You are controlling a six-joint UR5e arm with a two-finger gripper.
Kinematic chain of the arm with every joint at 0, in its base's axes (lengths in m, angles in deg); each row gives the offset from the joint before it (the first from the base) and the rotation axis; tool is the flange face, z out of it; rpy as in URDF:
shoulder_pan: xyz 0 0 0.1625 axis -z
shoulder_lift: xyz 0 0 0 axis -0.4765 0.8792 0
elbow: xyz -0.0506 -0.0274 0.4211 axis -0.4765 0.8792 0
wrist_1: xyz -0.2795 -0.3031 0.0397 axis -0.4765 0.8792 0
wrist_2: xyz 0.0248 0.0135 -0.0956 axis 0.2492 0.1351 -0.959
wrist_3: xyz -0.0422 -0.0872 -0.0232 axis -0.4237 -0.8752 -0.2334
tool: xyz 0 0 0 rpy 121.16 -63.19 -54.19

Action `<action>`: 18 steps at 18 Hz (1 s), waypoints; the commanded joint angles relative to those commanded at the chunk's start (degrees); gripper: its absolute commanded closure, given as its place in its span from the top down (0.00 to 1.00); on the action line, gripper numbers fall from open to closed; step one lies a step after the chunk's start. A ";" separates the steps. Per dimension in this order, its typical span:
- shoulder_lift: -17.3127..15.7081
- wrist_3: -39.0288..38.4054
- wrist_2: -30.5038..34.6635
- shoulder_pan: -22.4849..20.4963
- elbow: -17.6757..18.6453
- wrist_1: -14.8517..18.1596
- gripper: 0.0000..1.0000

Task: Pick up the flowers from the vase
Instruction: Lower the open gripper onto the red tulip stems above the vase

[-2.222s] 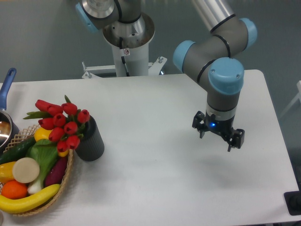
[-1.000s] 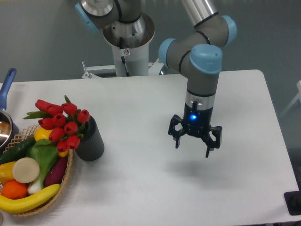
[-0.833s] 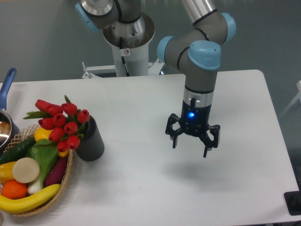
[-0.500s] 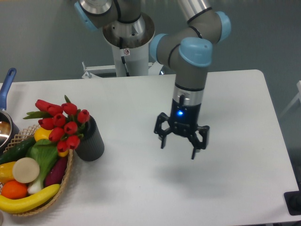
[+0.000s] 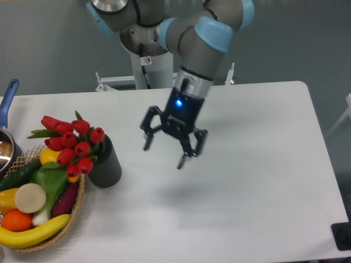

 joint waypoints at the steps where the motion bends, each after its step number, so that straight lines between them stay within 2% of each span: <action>1: -1.06 1.05 -1.40 0.44 1.76 0.00 1.00; 4: -1.33 3.08 -7.28 0.36 4.58 0.26 1.00; 6: -0.64 3.25 -7.83 0.79 5.73 0.18 1.00; 8: 1.29 3.34 -8.96 1.84 5.73 0.09 1.00; 11: 1.74 3.69 -13.27 1.94 5.73 0.09 1.00; 18: 5.16 7.56 -14.68 3.34 5.30 0.00 1.00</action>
